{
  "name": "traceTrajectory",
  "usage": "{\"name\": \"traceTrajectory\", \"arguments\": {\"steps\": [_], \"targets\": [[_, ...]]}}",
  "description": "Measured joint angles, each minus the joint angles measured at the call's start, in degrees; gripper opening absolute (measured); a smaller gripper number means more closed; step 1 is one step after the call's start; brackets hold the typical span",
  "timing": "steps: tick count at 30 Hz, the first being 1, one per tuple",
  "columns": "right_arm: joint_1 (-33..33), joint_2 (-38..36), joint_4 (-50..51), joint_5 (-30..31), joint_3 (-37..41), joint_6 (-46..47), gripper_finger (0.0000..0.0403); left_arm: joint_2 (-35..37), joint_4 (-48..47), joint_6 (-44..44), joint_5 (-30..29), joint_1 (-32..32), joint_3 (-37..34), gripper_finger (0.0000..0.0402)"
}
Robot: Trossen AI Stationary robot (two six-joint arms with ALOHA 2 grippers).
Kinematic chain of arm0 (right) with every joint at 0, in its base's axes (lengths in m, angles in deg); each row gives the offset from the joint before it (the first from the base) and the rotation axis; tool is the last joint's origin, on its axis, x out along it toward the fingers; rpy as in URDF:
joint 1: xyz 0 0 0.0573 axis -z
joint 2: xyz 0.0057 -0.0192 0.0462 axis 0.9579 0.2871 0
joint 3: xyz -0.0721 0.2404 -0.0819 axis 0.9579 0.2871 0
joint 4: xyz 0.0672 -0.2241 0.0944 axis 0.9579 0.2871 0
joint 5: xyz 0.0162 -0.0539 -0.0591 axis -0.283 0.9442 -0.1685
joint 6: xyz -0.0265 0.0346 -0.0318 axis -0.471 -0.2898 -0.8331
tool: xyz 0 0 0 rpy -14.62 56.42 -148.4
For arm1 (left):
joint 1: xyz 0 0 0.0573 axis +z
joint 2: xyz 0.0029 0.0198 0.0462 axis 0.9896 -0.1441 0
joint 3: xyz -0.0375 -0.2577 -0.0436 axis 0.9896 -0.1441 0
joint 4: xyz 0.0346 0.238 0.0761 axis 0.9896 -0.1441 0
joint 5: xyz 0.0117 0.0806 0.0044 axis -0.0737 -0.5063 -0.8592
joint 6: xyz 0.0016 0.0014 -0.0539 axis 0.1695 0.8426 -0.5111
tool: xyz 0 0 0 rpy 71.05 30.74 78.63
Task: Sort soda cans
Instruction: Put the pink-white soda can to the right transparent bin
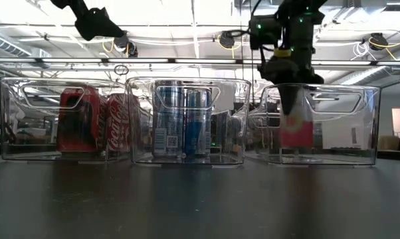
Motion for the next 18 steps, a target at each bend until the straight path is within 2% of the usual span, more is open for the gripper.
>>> {"name": "traceTrajectory", "arguments": {"steps": [8, 13, 18], "targets": [[0.57, 0.0, -0.88, 0.33, 1.66, -2.79, 0.0307, 0.07, 0.17, -2.49, -0.5, 0.0, 0.0, 0.0388], [0.57, -0.01, -2.14, 0.4, 1.63, -2.74, 0.0336, 0.07, 0.07, -2.49, -0.52, 0.0, 0.0, 0.0388], [0.57, -0.02, -2.45, 0.41, 1.61, -1.65, 0.0345, 0.07, -0.25, -2.03, -0.52, 0.0, 0.0, 0.0388]]}}
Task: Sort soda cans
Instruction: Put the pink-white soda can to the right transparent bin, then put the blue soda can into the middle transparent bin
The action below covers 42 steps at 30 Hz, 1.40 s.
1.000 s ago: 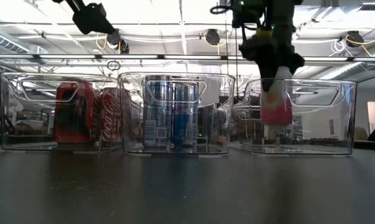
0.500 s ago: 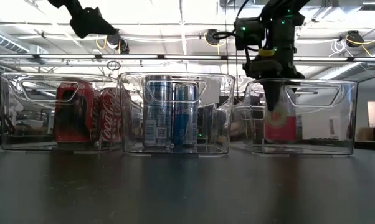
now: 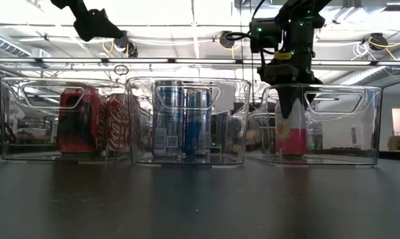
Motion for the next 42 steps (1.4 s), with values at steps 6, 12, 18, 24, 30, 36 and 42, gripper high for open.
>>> {"name": "traceTrajectory", "arguments": {"steps": [6, 12, 18, 24, 30, 36, 42], "targets": [[-0.02, 0.0, 0.1, -0.11, 0.0, 1.56, 0.0347, 0.13, -0.37, 2.01, 0.02, 0.0, 0.0, 0.0388], [-0.02, 0.0, 0.61, -0.41, -0.05, 1.93, 0.0347, 2.07, -1.19, 2.99, 0.08, 0.01, 0.02, 0.0388], [-0.02, 0.01, 3.69, -0.26, -3.48, 2.12, 0.0347, 4.86, -4.1, 2.78, 0.35, 0.0, 0.02, 0.0388], [-0.02, 0.02, 11.72, -0.16, -10.59, 2.01, 0.0348, 7.03, -5.1, 2.86, 0.46, 0.0, 0.02, 0.0388], [-1.57, -0.12, 21.92, 0.01, -17.49, 7.1, 0.0348, 7.78, -6.85, 2.97, 0.48, 0.0, 0.04, 0.0388], [-7.58, -4.3, 23.95, -0.06, -18.18, 14.21, 0.0348, 7.83, -7.53, 2.95, 0.5, 0.0, 0.04, 0.0388], [-16.36, -9.8, 23.97, 0.26, -18.18, 24.6, 0.0348, 7.82, -7.49, 4.36, 1.75, 0.0, 0.04, 0.0388]]}}
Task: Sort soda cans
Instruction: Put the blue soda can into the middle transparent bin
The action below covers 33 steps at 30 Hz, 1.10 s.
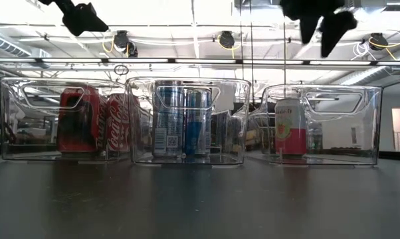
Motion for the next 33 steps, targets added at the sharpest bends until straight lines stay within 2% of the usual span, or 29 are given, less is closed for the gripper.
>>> {"name": "traceTrajectory", "arguments": {"steps": [5, 11, 24, 28, 33], "targets": [[-8.37, -3.12, 1.41, 1.83, 0.0, 10.83, 0.0348, 0.0, 0.0, 0.18, 0.38, 0.0, 0.0, 0.0388], [-17.69, -3.22, 5.78, 3.11, 0.24, 25.35, 0.0348, 0.0, 0.06, 0.1, 0.39, 0.0, 0.0, 0.0388], [-40.38, -3.09, 3.92, 0.36, 8.42, 66.97, 0.0348, 0.0, 0.13, -0.3, 1.23, 0.0, 0.0, 0.0388], [-47.14, -3.03, 1.06, -0.99, 10.74, 78.33, 0.0343, 0.0, 0.13, -0.26, 1.55, 0.0, 0.0, 0.0388], [-50.13, -0.69, -3.65, -9.14, 12.99, 79.73, 0.0339, 0.0, 0.09, 0.14, 1.55, 0.0, 0.0, 0.0388]]}}
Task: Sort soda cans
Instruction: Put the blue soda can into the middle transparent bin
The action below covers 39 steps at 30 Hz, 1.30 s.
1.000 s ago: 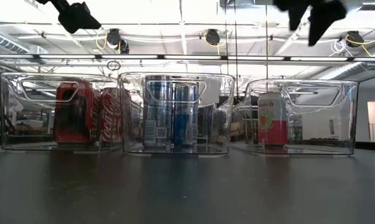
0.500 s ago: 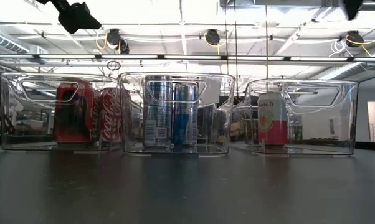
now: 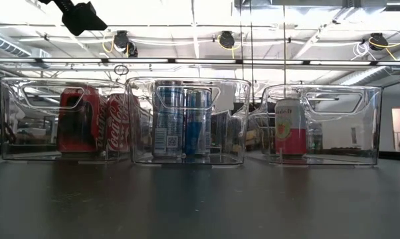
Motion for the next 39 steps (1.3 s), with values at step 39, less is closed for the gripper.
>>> {"name": "traceTrajectory", "arguments": {"steps": [39], "targets": [[-5.14, 3.12, -3.19, 0.04, 0.06, -19.75, 0.0338, -0.02, 0.11, -0.68, 0.07, 0.0, 0.0, 0.0388]]}}
